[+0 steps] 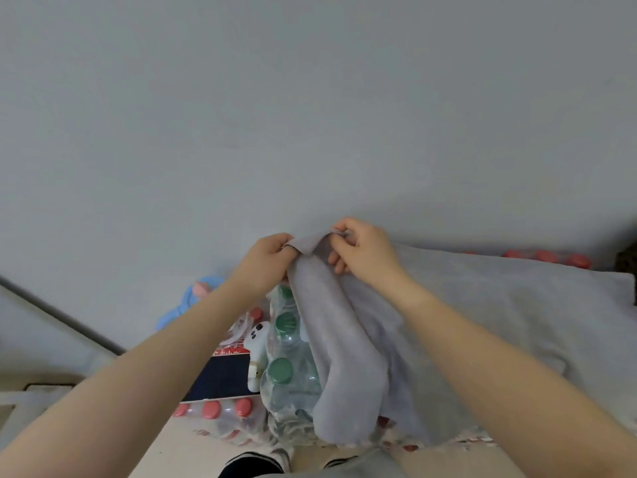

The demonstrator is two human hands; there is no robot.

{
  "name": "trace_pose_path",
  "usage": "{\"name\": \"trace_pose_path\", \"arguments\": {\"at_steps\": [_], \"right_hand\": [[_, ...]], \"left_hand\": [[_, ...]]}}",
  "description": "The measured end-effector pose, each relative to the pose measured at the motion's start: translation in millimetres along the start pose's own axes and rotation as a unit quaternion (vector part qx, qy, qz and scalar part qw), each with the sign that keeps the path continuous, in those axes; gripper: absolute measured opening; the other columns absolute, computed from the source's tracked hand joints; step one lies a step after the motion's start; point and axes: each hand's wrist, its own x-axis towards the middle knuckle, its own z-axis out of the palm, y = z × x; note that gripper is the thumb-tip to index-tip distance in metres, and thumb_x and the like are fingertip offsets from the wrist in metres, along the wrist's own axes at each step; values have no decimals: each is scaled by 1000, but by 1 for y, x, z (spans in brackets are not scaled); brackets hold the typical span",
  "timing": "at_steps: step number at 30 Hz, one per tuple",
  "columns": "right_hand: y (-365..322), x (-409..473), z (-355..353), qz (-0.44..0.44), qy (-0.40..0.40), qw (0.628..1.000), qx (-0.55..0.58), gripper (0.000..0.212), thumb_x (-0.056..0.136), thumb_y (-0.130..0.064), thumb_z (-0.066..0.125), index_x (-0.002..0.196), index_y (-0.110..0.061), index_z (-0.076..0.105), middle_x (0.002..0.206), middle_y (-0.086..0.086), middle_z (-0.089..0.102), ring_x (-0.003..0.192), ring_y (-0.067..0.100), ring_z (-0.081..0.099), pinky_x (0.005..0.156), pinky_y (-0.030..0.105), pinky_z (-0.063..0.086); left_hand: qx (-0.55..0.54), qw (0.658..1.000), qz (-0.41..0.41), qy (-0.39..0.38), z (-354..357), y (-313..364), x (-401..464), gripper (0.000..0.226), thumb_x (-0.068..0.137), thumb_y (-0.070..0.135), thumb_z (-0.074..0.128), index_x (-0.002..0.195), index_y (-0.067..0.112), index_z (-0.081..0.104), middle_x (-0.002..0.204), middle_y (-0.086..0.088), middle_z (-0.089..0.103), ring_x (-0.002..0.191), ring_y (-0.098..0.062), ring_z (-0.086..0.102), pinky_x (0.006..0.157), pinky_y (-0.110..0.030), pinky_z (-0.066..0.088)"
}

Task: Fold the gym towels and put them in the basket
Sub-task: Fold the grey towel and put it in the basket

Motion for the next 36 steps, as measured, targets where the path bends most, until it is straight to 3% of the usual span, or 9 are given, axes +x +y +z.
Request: {"name": "trace_pose_path", "arguments": {"at_steps": [7, 9, 12, 16, 20, 23, 27, 31, 36], "right_hand": [[-36, 32, 15, 4, 95, 995, 24, 22, 92, -15, 52, 71, -23, 54, 61, -4, 63, 58, 19, 62, 69, 37, 55], [-35, 34, 22, -8, 97, 995, -39, 12, 93, -17, 50, 90, -17, 61, 79, 2, 70, 81, 24, 67, 82, 37, 52], [-27, 23, 37, -6, -8, 993, -115, 41, 95, -17, 48, 135, -14, 41, 126, 10, 60, 119, 23, 54, 98, 26, 37], [-5, -6, 56, -11, -80, 968, -237, 55, 94, -33, 42, 143, -9, 32, 148, 11, 36, 137, 23, 34, 113, 30, 24], [8, -26, 68, -5, -142, 942, -303, 76, 82, -60, 19, 148, -24, 17, 157, 1, 14, 143, 18, 18, 117, 37, 15], [7, -30, 77, 27, -190, 898, -395, 61, 96, -53, 23, 149, -29, 3, 158, -3, -5, 145, 19, -1, 117, 38, 0], [1, -31, 83, 85, -153, 903, -393, 64, 95, -54, 19, 148, -28, -6, 158, -2, -12, 145, 21, -11, 114, 50, -5], [1, -41, 75, 119, -90, 923, -354, 69, 95, -55, 19, 149, -18, -2, 158, 5, -3, 146, 21, -3, 114, 53, -1], [14, -71, 39, 83, -80, 927, -356, 60, 98, -47, 23, 149, -17, 10, 158, 5, 7, 145, 21, 7, 116, 44, 4]], "left_hand": [[-196, 974, -113, -19, -34, 24, 17, 20, 92, 21, 50, 83, 13, 66, 82, -5, 68, 74, -17, 61, 69, -29, 50], [-270, 951, -149, -9, -39, 22, 24, 18, 92, 21, 53, 87, 10, 65, 79, -4, 70, 73, -16, 64, 66, -29, 53], [-344, 920, -189, 14, -45, 0, 36, 21, 94, 23, 49, 93, 7, 62, 88, -7, 67, 76, -17, 63, 66, -29, 52], [-257, 933, -251, -18, -44, -47, 26, 32, 97, 36, 39, 88, 11, 57, 78, -4, 57, 64, -15, 51, 58, -24, 40], [-175, 944, -273, -52, -41, -65, -2, 40, 92, 49, 42, 85, 13, 57, 75, -2, 59, 65, -15, 51, 63, -25, 38], [-140, 945, -277, -98, -38, -68, -25, 39, 84, 54, 53, 84, 16, 61, 79, 1, 60, 72, -14, 53, 67, -25, 42], [-98, 954, -238, -154, -27, -63, -58, 33, 83, 34, 64, 107, 11, 63, 96, 0, 67, 83, -10, 60, 66, -18, 49], [-151, 961, -215, -87, -21, -59, -79, 18, 88, 19, 60, 102, 8, 61, 97, -5, 66, 86, -16, 59, 78, -28, 51], [-248, 936, -222, 114, -32, -74, -98, 14, 92, 18, 53, 105, 13, 57, 97, -3, 60, 78, -14, 56, 58, -25, 49]]}}
